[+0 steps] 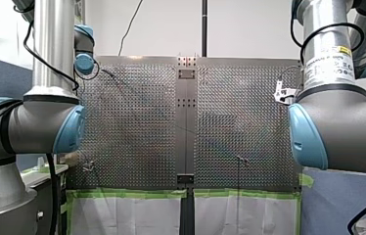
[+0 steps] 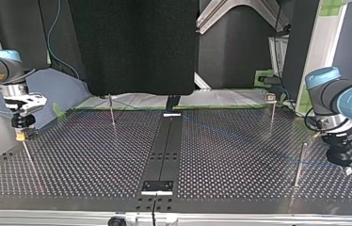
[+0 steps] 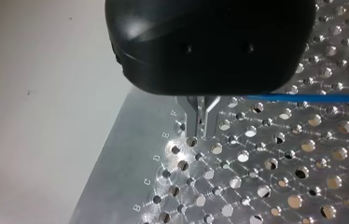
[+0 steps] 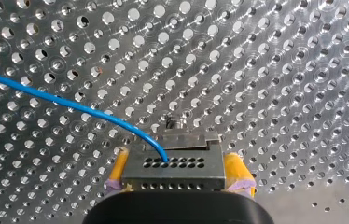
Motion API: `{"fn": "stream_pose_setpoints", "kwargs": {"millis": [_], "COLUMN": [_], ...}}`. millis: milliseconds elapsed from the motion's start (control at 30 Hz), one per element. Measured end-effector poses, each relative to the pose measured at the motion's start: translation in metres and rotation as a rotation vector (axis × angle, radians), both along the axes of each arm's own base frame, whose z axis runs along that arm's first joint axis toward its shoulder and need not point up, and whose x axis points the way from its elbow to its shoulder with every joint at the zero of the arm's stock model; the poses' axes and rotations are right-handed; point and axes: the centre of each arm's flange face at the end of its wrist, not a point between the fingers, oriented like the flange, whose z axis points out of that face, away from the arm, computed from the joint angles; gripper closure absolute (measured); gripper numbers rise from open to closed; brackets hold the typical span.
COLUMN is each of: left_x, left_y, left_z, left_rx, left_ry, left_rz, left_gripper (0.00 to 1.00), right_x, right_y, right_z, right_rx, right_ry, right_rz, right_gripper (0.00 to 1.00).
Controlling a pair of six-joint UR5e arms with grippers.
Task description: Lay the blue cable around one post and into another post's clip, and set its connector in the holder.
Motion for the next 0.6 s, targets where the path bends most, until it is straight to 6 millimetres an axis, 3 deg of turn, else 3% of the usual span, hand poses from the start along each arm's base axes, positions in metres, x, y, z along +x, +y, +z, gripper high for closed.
{"fn": "stream_pose_setpoints", "kwargs": {"millis": [233, 400, 433, 467, 500, 567, 600], "left_x": [0.005, 0.012, 0.013, 0.013, 0.013, 0.012, 0.011], "left_y": [-0.005, -0.01, -0.01, -0.01, -0.01, -0.01, -0.01], "left_z": [-0.015, -0.035, -0.037, -0.04, -0.042, -0.048, -0.05], "left_rx": [-0.008, -0.022, -0.026, -0.031, -0.035, -0.046, -0.051], "left_ry": [0.032, 0.072, 0.075, 0.077, 0.077, 0.077, 0.075], "left_rz": [-0.009, -0.023, -0.024, -0.025, -0.024, -0.023, -0.023], "left_gripper": [0.88, 0.78, 0.71, 0.58, 0.58, 0.29, 0.29], "right_x": [0.0, 0.0, 0.0, 0.0, 0.0, 0.0, 0.0], "right_y": [0.0, 0.0, 0.0, 0.0, 0.0, 0.0, 0.0], "right_z": [0.0, 0.0, 0.0, 0.0, 0.0, 0.0, 0.0], "right_rx": [0.0, 0.0, 0.0, 0.0, 0.0, 0.0, 0.0], "right_ry": [0.0, 0.0, 0.0, 0.0, 0.0, 0.0, 0.0], "right_rz": [0.0, 0.0, 0.0, 0.0, 0.0, 0.0, 0.0], "right_gripper": [1.0, 1.0, 1.0, 1.0, 1.0, 1.0, 1.0]}}
